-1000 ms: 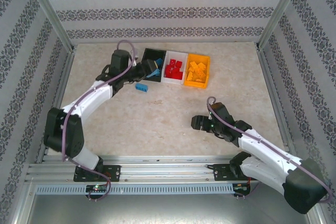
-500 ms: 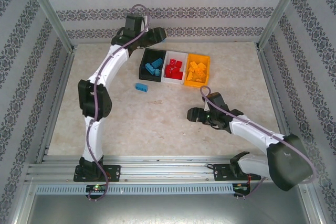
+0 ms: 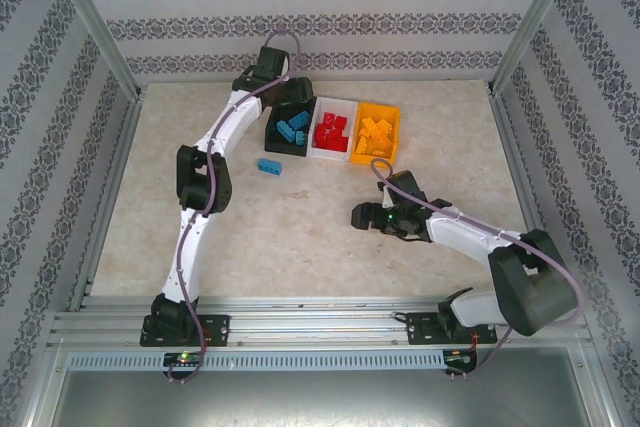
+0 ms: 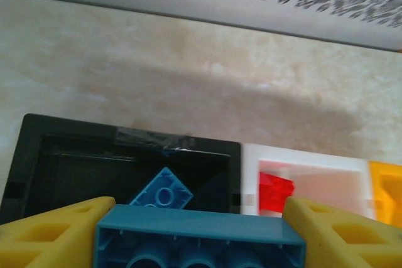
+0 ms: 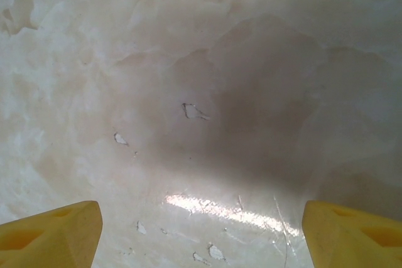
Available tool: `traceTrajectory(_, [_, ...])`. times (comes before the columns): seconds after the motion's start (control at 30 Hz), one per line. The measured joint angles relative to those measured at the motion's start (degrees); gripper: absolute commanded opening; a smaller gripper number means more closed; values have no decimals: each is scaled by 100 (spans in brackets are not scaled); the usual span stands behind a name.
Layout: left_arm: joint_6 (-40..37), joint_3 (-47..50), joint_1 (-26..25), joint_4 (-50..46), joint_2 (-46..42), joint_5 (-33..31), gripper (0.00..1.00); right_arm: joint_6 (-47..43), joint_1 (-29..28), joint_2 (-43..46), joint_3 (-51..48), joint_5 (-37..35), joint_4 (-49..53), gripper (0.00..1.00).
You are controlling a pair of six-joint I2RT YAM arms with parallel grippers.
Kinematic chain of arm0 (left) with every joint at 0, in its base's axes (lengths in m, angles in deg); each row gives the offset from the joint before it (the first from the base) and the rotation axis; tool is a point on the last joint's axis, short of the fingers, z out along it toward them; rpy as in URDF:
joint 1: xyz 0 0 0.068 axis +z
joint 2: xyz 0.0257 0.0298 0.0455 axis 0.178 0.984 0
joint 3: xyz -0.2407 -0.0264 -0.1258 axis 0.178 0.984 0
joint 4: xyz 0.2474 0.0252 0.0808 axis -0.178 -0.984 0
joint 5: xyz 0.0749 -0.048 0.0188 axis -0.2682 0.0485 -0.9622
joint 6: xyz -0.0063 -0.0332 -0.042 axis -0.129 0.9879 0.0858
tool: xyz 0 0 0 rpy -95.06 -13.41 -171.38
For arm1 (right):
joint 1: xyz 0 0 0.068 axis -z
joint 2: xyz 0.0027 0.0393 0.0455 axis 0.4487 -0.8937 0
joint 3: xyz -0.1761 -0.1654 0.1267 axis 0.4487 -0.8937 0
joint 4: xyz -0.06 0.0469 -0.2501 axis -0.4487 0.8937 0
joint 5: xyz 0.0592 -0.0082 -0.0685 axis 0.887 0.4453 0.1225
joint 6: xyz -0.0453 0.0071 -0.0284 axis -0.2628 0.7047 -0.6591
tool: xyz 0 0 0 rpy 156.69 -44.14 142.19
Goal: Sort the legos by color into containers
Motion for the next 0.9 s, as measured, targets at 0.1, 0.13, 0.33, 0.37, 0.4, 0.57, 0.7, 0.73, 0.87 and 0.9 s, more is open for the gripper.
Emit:
traceTrajectory(0.1, [-35,181,0,9,0,-105,67,2,22,-160,76,59,-4,83])
traceTrajectory(0.13, [-39,225,0,9,0,-142,67,2,22,-195,96,81,-13,83])
traceTrajectory(0.33, [-61,278,0,15,0,-205,75,2,22,-289,114,90,-46,83])
traceTrajectory(0.37, [-66,278,0,15,0,-205,77,2,22,-295,114,92,-46,84])
traceTrajectory(0.4, [-63,278,0,15,0,-210,79,4,22,-302,114,98,-46,84])
traceTrajectory(0.57, [-68,278,0,15,0,-227,90,7,22,-304,116,103,-46,85])
traceTrajectory(0.7, [-68,284,-13,17,-2,-223,93,11,22,-291,116,103,-44,85])
traceTrajectory(0.73, [-76,299,-15,20,-7,-223,94,26,22,-269,116,103,-39,86])
traceTrajectory(0.87, [-144,732,-76,114,-275,-227,100,105,7,7,109,96,-24,86])
traceTrajectory(0.9, [-168,981,-103,144,-448,-223,100,127,-13,138,94,79,-4,86])
